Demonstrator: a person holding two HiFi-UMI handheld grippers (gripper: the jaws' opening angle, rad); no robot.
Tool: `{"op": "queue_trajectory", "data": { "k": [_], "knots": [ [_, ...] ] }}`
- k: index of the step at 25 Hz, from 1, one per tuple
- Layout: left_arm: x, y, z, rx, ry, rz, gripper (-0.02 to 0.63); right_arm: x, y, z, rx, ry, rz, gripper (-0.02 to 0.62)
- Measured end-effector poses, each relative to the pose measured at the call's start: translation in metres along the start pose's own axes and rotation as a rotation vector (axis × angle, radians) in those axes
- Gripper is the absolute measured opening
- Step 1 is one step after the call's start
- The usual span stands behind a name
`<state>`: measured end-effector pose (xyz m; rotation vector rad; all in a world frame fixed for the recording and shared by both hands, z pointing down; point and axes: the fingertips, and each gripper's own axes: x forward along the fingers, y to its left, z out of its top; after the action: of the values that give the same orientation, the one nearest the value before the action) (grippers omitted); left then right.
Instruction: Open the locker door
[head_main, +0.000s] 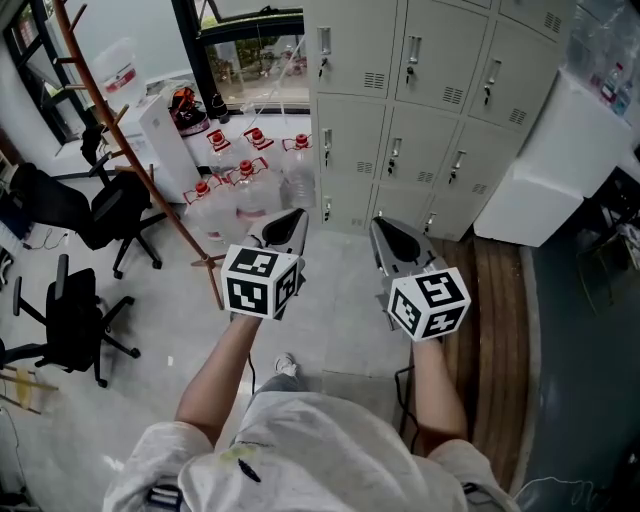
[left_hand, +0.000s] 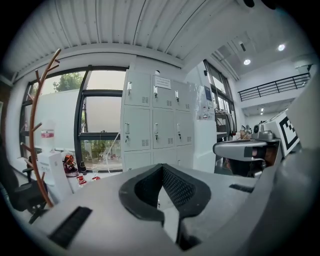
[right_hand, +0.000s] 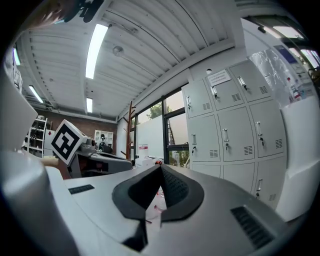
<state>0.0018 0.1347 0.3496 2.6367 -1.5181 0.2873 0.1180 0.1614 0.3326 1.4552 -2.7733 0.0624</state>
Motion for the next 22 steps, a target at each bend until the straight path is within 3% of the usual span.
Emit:
{"op": "queue_trajectory", "data": {
  "k": [9,22],
  "knots": [
    [0.038,0.043,0.0,-0.027,-0.009,0.006,0.005,0.052,-0.017,-0.007,-0.019,0.036,0.001,-0.003],
    [0.118,0.146,0.026,-0.056,-0.032,-0.065,0.005,0.18,-0.038,0.004,-0.044,0.055,-0.053,-0.003]
  ]
}}
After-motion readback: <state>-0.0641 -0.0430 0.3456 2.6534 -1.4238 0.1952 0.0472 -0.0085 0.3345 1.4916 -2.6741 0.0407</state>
